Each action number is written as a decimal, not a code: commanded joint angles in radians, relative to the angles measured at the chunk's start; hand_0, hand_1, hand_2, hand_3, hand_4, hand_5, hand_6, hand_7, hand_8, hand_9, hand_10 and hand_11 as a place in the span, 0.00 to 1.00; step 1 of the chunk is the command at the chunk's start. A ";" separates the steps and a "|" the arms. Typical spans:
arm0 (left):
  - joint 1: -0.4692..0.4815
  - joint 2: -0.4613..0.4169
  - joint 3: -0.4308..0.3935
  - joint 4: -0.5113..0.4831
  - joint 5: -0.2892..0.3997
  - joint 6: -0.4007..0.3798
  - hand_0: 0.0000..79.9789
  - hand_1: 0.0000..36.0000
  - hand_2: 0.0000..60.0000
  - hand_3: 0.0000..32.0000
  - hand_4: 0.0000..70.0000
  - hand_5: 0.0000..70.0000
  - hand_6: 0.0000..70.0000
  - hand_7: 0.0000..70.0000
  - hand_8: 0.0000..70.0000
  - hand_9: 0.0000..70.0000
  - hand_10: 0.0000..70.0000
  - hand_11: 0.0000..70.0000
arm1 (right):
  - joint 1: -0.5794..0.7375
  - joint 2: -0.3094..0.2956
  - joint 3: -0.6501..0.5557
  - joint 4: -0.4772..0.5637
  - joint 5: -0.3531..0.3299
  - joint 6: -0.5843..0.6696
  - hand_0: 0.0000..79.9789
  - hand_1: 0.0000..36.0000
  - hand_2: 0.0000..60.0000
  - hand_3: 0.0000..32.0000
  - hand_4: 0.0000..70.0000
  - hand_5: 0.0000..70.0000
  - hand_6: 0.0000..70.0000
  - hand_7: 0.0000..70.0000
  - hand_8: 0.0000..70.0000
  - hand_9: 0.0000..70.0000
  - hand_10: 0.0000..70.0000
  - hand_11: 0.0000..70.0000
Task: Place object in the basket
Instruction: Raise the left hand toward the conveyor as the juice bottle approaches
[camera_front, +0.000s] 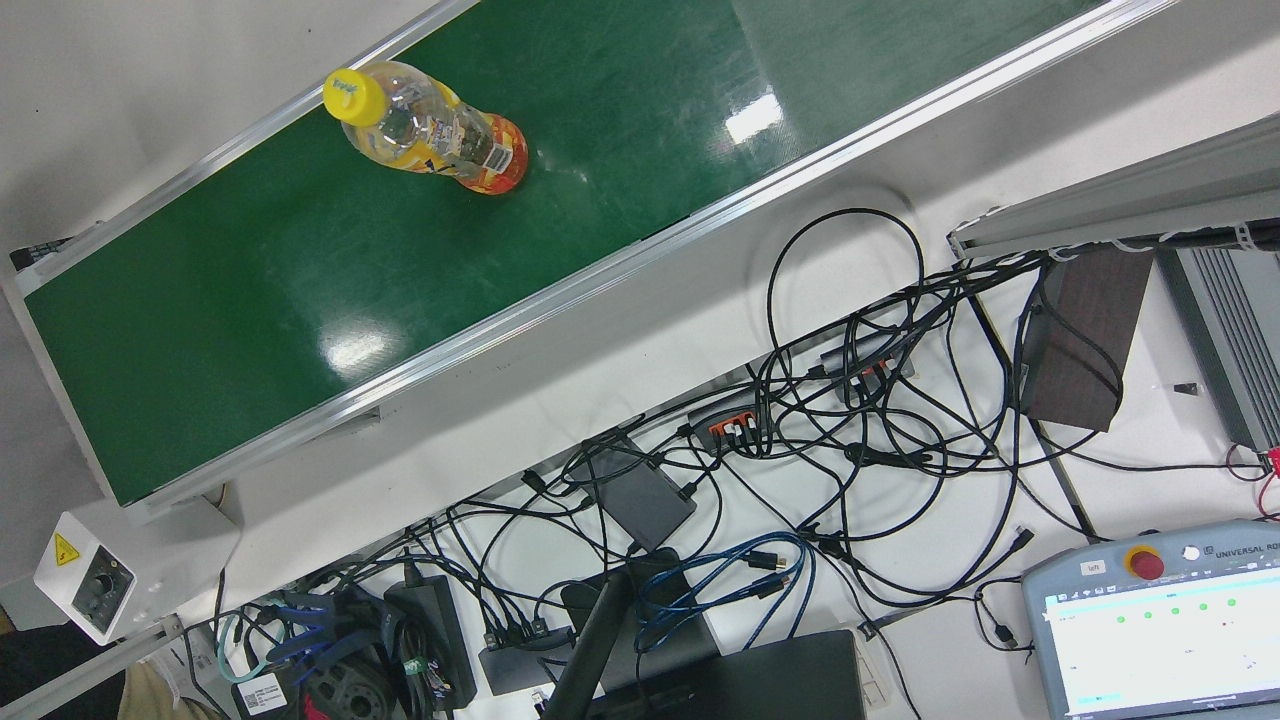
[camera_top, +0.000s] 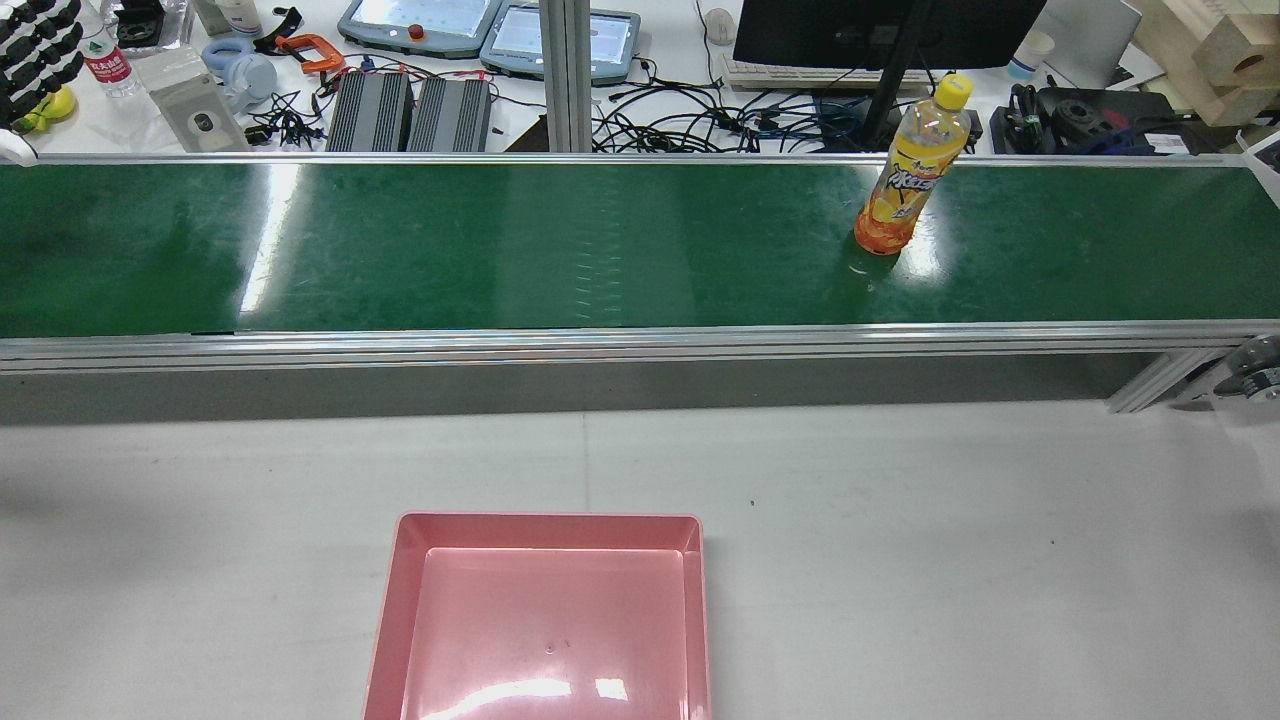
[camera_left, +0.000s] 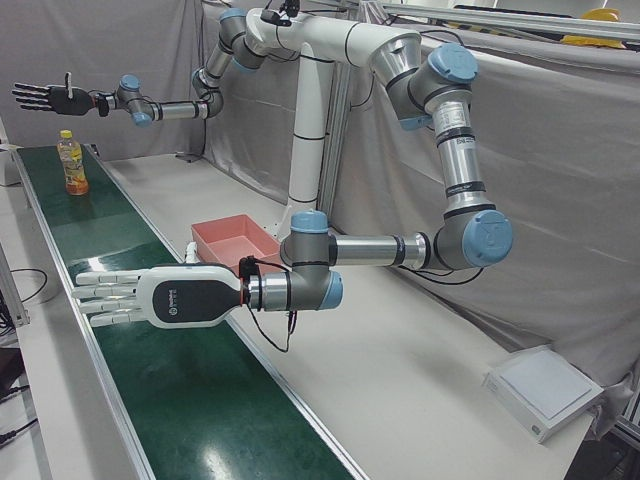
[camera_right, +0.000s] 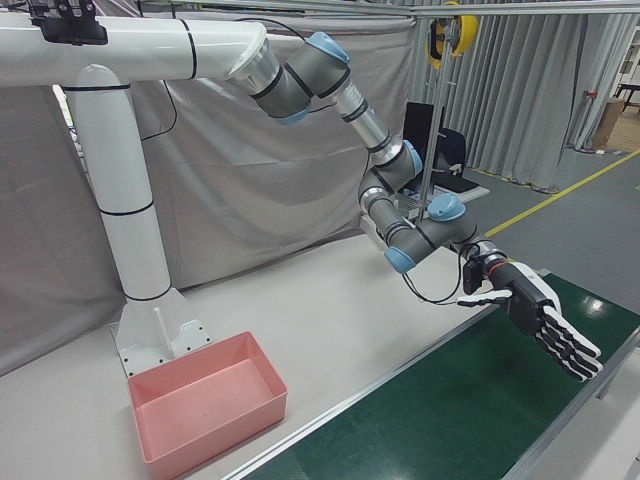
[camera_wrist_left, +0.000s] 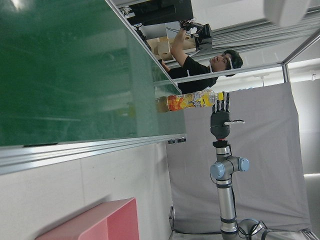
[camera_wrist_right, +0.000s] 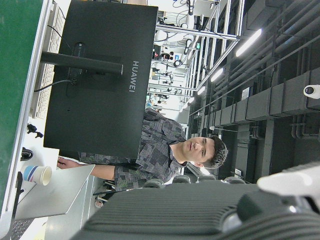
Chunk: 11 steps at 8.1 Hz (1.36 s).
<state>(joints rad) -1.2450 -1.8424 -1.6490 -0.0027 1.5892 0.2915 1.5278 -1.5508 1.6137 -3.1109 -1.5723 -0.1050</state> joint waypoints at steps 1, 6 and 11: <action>0.001 -0.001 0.005 0.003 -0.002 -0.002 0.79 0.32 0.00 0.00 0.00 0.03 0.00 0.00 0.00 0.00 0.00 0.00 | 0.000 0.000 0.000 -0.001 0.000 0.001 0.00 0.00 0.00 0.00 0.00 0.00 0.00 0.00 0.00 0.00 0.00 0.00; 0.038 -0.004 0.024 -0.017 -0.014 0.002 0.77 0.30 0.00 0.00 0.00 0.01 0.00 0.00 0.00 0.00 0.00 0.00 | 0.000 0.000 0.000 0.000 0.000 -0.001 0.00 0.00 0.00 0.00 0.00 0.00 0.00 0.00 0.00 0.00 0.00 0.00; 0.098 -0.002 0.070 -0.092 -0.140 -0.137 0.75 0.26 0.00 0.00 0.00 0.04 0.00 0.00 0.00 0.00 0.00 0.00 | 0.000 0.000 0.000 0.000 0.000 -0.001 0.00 0.00 0.00 0.00 0.00 0.00 0.00 0.00 0.00 0.00 0.00 0.00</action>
<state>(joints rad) -1.1550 -1.8652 -1.6027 -0.0496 1.5600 0.2931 1.5279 -1.5508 1.6137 -3.1109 -1.5723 -0.1049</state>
